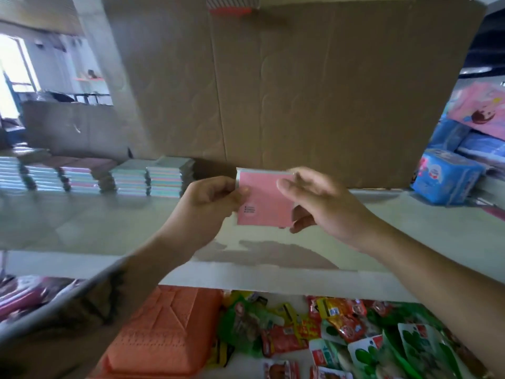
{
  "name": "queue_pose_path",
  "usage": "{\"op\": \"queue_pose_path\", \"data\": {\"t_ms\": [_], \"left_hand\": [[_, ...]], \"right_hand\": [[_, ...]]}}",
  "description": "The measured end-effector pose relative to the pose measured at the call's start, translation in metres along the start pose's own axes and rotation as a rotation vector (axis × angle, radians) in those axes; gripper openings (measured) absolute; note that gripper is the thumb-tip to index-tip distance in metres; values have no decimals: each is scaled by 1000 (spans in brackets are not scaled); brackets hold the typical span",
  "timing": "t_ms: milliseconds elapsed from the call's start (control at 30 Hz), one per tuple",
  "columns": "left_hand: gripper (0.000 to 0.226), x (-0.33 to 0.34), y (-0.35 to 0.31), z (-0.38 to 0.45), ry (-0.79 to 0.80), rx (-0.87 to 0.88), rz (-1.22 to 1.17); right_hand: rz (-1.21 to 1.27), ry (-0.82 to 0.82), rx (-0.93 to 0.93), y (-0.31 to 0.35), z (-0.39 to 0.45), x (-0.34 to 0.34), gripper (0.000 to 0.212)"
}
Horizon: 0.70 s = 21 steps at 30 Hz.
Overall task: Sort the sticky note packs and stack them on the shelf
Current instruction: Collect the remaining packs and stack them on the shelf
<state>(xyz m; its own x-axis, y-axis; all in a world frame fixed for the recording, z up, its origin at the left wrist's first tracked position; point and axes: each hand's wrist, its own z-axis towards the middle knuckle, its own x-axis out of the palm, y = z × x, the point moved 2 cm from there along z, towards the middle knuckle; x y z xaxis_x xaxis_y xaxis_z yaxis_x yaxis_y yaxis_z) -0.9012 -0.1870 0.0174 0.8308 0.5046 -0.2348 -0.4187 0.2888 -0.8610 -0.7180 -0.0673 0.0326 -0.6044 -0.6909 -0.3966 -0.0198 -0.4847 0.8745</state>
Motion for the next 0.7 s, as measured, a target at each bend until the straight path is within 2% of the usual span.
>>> {"op": "queue_pose_path", "data": {"t_ms": [100,167,300,467,567,700], "left_hand": [[30,-48,5,-18,-34,-55,-38],[33,-83,11,-29,-67,-84,-44],[41,-154,23,-52,-147,-137,-68],[53,-228,41,-81,-190,-184,-16],[50,-265,49,-88,-192,-159,215],[49,-310,59,-91,-92,-107,738]], "right_hand": [[-304,-43,-196,17,12,49,80],[-485,-60,-350,31,19,84,88],[-690,11,-501,48,43,155,79],[-665,26,-583,61,76,227,64],[-666,55,-592,65,94,263,63],[-658,127,-537,70,112,297,61]]}}
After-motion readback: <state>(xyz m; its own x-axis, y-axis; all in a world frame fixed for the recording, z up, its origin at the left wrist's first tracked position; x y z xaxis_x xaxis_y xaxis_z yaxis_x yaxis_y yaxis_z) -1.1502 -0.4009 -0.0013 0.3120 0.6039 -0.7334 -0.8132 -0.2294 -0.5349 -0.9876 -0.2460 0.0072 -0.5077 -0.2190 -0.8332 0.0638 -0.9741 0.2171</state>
